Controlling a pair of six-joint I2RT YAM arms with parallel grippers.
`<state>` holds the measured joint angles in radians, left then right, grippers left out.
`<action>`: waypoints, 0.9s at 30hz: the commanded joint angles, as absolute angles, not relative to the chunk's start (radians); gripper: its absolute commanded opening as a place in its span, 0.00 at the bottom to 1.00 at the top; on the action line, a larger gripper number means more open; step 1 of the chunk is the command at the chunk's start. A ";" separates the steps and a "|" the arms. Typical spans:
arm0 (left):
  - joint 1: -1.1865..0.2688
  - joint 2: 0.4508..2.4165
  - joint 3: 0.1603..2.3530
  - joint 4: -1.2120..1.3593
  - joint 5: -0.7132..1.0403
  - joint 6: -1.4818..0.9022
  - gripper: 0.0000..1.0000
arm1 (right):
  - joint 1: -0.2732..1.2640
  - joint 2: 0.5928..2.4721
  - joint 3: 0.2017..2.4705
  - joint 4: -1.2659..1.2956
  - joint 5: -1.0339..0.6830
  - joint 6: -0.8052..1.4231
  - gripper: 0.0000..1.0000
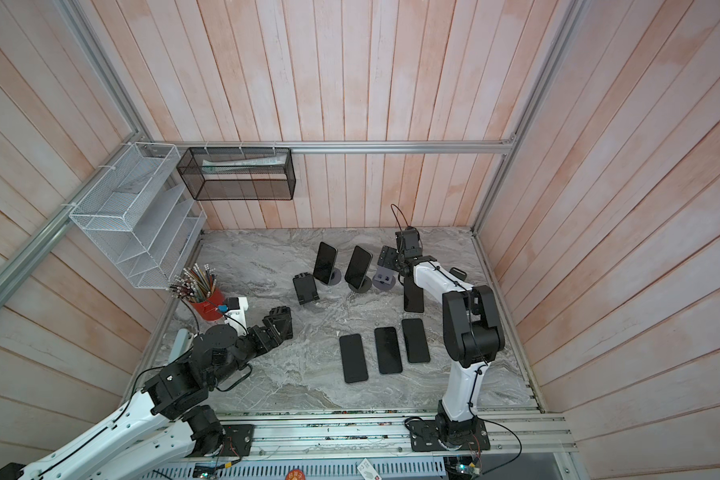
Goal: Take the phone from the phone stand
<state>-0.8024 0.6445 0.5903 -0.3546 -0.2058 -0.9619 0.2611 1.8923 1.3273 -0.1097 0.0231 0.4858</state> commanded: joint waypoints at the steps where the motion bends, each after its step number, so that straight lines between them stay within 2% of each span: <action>1: -0.802 0.633 0.571 -0.353 -0.207 -0.963 0.98 | 0.265 1.918 1.307 -0.096 -0.003 0.459 0.89; 16: -0.804 0.637 0.593 -0.380 -0.215 -0.943 0.98 | 0.268 1.974 1.300 -0.108 -0.020 0.445 0.87; 27: -0.802 0.620 0.574 -0.372 -0.215 -0.945 0.98 | 0.269 1.865 1.184 -0.148 0.034 0.373 0.90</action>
